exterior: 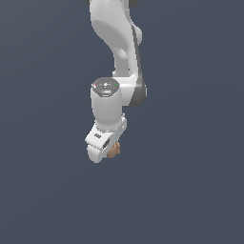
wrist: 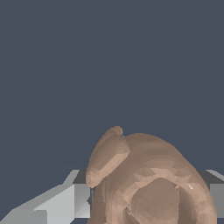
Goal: Pick up the object and move it to a goal position.
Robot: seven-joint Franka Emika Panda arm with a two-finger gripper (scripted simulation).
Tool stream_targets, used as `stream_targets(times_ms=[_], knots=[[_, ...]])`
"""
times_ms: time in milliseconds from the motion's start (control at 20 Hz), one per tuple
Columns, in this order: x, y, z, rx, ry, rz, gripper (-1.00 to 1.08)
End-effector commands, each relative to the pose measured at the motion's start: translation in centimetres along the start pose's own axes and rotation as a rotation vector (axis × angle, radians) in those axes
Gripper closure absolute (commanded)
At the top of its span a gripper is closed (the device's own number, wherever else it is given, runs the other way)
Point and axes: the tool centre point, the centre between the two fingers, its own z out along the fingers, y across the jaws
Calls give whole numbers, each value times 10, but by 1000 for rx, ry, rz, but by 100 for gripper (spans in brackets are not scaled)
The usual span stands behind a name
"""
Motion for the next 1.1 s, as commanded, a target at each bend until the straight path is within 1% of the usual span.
stream_targets(times_ms=[0,100,300,600,850,1050], knots=[[1,17,-37,-42,15,27,108],[0,32,-74,-83,29,53,108],[-4,60,-159,-175,60,113,108],[-16,84,-270,-294,99,191,108],[-25,92,-335,-364,120,236,108],[-30,94,-363,-394,129,256,108]])
